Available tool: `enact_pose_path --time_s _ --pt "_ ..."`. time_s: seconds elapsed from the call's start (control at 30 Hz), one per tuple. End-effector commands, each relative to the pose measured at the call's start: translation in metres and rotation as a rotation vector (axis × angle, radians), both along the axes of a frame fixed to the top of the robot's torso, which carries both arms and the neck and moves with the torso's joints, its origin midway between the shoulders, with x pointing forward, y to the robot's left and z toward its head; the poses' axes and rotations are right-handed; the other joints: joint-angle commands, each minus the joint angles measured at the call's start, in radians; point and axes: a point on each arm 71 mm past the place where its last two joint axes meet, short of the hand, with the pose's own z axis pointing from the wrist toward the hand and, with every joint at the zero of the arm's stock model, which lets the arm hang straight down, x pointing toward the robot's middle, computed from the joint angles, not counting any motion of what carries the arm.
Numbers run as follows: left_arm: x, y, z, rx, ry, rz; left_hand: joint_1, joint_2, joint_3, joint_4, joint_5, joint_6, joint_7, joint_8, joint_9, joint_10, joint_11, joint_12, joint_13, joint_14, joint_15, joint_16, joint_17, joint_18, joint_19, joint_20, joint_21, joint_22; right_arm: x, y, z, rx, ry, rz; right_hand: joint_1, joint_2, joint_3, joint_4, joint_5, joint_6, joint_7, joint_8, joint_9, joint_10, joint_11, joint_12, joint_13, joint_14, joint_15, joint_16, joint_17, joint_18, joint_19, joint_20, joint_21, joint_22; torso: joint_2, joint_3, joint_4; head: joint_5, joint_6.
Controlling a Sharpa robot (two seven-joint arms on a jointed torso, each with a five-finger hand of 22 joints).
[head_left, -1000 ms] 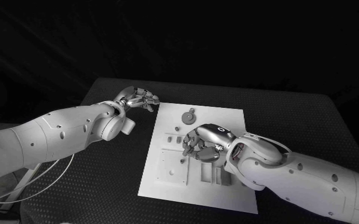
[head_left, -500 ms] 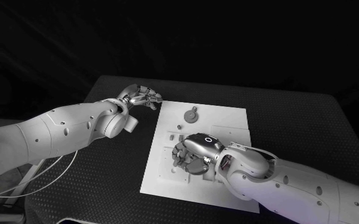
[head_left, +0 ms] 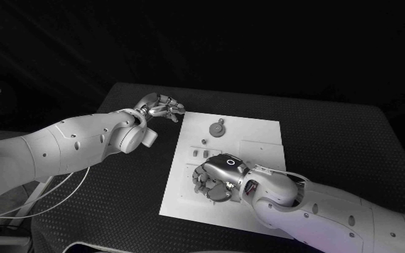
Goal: Assemble the parts on the task board
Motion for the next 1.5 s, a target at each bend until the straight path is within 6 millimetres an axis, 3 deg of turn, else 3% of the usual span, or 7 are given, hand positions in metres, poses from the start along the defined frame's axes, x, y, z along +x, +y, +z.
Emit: enact_pose_path --time_s 0.03,1.5 --pt "0.000 -0.002 0.001 -0.014 -0.004 -0.018 0.001 0.006 -0.007 -0.001 -0.001 -0.007 -0.001 0.001 -0.002 -0.007 0.000 -0.006 0.001 0.002 0.004 -0.005 0.002 -0.003 -0.002 0.001 0.002 -0.001 -0.001 0.002 -0.001 -0.030 -0.041 0.017 0.005 0.008 0.003 -0.004 0.004 0.014 -0.008 0.017 0.030 0.002 0.000 -0.006 0.001 0.001 -0.008 0.003 -0.002 0.028 0.004 -0.006 0.003 0.016 0.000 -0.0002 -0.0001 0.002 -0.002" --pt "-0.001 -0.003 0.001 -0.016 -0.003 -0.021 0.001 0.006 -0.009 0.000 -0.001 -0.008 -0.001 0.001 -0.002 -0.008 0.001 -0.006 0.001 0.001 0.005 -0.007 0.004 -0.003 -0.003 0.001 0.002 -0.002 0.002 0.004 -0.017 -0.081 -0.032 0.012 0.005 0.005 0.005 -0.005 0.004 0.014 -0.009 0.017 0.033 0.002 0.000 -0.008 0.005 0.002 -0.008 0.003 -0.002 0.028 0.004 -0.006 0.003 0.016 0.000 -0.0002 -0.0006 0.009 -0.013"
